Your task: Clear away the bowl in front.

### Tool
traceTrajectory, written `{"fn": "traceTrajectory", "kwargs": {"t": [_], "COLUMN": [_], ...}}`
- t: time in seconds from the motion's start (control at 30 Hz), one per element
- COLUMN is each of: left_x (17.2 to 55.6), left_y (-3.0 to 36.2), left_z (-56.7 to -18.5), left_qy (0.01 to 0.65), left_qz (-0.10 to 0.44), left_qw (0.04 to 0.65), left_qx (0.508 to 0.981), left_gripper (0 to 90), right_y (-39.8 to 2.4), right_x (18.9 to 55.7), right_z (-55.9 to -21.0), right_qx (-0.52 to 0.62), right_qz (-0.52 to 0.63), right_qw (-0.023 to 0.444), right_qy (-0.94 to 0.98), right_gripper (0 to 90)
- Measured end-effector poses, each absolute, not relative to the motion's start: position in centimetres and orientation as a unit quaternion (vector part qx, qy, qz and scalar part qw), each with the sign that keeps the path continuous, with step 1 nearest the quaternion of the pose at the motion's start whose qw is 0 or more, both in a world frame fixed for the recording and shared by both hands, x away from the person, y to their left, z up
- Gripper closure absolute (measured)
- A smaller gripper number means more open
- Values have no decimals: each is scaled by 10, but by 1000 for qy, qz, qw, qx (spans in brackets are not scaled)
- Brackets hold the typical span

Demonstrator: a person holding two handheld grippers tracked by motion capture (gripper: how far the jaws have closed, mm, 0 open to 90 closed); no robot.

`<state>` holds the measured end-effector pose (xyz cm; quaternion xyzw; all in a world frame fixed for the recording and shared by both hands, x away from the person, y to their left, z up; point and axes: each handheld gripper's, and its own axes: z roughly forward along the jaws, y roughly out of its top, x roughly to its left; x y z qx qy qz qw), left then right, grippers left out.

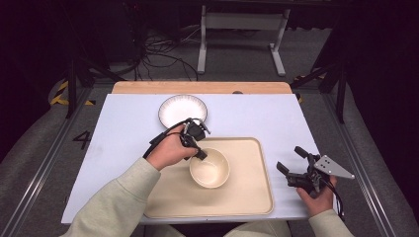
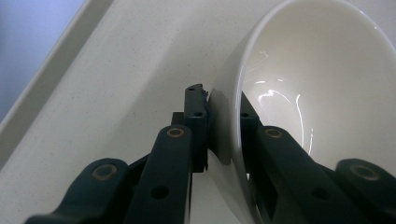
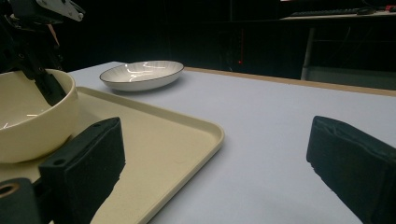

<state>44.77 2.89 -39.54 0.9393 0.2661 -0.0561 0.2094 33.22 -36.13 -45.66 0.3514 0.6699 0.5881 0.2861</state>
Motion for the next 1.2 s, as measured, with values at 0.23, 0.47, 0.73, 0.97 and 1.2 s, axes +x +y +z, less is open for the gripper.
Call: {"fn": "traceTrajectory", "kwargs": {"t": [0.23,0.47,0.73,0.97,1.2], "left_x": [447,448,452,451,446], "left_y": [30,31,34,36,39], "left_z": [-397,-398,-400,-394,-387], "left_qy": [274,279,272,280,278], "left_qz": [-58,-59,-53,-26,2], "left_qw": [205,203,202,226,253], "left_qx": [938,937,939,933,927], "left_gripper": [823,811,713,499,334], "right_y": [-361,-361,-361,-361,-361], "right_x": [332,332,332,332,333], "right_z": [-457,-457,-457,-457,-457], "right_qx": [351,351,350,350,351], "right_qz": [588,588,588,588,587], "right_qw": [286,286,287,287,286], "right_qy": [670,670,670,670,671], "right_gripper": [46,46,46,46,46]}}
